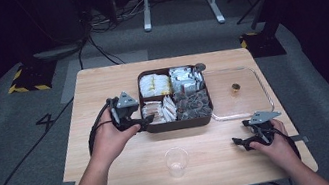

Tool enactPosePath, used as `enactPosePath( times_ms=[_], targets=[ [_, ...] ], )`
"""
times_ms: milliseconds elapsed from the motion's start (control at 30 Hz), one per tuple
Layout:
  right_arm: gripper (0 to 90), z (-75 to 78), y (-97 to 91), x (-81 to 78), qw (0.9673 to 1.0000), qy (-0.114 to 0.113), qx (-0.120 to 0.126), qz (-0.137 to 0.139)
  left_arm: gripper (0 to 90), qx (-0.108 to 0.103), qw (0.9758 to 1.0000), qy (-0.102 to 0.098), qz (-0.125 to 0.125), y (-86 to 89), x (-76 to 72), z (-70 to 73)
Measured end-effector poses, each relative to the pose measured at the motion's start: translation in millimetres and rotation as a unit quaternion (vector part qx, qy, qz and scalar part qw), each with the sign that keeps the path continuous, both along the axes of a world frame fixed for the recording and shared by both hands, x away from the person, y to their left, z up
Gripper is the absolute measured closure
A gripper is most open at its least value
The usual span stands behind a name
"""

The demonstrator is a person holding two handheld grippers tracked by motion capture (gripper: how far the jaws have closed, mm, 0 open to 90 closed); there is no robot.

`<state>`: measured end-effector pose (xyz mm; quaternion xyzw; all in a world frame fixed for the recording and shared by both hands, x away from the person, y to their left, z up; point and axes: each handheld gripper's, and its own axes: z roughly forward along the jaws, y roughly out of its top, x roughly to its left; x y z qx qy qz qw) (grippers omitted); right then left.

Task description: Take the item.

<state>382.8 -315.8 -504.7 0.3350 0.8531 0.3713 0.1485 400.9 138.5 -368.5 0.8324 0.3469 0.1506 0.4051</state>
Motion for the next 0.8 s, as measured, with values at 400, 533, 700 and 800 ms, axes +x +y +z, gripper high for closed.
enactPosePath(
  times_ms=[400, 533, 700, 800],
  targets=[
    [12.4, 0.0, 0.1, 0.0, 1.0000, 0.000, 0.000, 0.000, 33.2, -0.004, 0.9998, -0.015, 0.010, -22.5, 34.4, 9.0],
    [12.4, 0.0, 0.1, 0.0, 1.0000, 0.000, 0.000, 0.000, 33.3, 0.002, 0.9997, -0.016, 0.019, -32.1, 42.8, 8.5],
    [12.5, 0.0, 0.1, -0.1, 1.0000, 0.000, 0.000, 0.000, 33.8, -0.003, 0.9984, -0.019, 0.052, -43.1, 52.9, 7.3],
    [12.4, 0.0, 0.1, -0.1, 1.0000, 0.000, 0.000, -0.001, 33.7, -0.002, 0.9980, -0.015, 0.061, -49.4, 60.5, 4.5]
  ],
)
